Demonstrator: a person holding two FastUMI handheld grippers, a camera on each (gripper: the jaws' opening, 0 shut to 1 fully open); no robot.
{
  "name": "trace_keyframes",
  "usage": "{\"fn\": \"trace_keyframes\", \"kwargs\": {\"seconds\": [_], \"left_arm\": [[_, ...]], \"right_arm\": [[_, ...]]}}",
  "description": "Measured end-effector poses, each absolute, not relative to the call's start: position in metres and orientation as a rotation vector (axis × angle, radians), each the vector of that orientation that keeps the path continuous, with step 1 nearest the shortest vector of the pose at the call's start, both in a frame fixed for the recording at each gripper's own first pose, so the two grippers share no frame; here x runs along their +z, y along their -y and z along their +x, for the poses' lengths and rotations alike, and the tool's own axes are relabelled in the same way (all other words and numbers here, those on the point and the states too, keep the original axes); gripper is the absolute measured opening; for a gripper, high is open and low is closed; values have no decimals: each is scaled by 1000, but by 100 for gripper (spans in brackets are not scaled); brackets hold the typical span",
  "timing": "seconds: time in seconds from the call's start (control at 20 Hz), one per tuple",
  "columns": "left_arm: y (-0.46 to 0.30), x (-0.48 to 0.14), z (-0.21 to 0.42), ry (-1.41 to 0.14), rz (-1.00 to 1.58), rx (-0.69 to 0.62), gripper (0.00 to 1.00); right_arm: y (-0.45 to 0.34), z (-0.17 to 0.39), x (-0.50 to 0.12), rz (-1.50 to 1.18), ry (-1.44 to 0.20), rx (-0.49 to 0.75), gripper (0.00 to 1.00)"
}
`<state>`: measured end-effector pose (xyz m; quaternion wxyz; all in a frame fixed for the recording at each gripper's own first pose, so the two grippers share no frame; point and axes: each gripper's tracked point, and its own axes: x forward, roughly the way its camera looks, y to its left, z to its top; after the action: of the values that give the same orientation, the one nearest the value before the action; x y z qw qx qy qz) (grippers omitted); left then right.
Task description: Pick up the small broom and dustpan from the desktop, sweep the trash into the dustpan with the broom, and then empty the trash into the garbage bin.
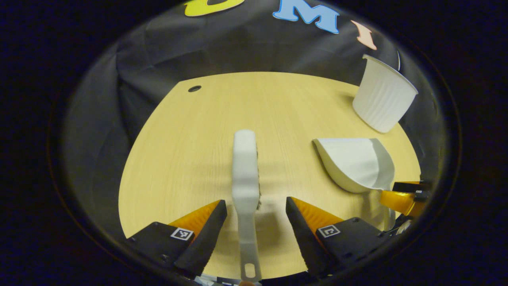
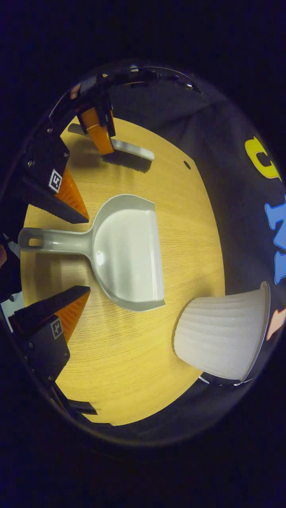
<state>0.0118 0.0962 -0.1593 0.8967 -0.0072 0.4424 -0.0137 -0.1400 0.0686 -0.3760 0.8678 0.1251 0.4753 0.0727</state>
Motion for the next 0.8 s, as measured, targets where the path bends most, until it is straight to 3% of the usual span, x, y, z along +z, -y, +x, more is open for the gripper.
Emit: {"fn": "trace_keyframes", "kwargs": {"seconds": [0.3,0.4,0.45,0.6,0.65,0.8], "left_arm": [[-91,-97,31,-637,-23,21,100],[-88,-69,34,-525,-39,36,94],[-84,-57,36,-472,-58,39,100],[-77,-22,38,-307,-103,56,100],[-78,-10,38,-255,-105,67,94],[-72,29,34,-102,-106,77,96]], "right_arm": [[-39,-117,-308,201,-729,135,98],[-27,-110,-287,149,-607,122,98],[-22,-108,-275,132,-554,119,98],[-5,-104,-231,89,-389,115,98],[-2,-104,-222,76,-343,113,98],[9,-104,-196,41,-226,114,98]]}}
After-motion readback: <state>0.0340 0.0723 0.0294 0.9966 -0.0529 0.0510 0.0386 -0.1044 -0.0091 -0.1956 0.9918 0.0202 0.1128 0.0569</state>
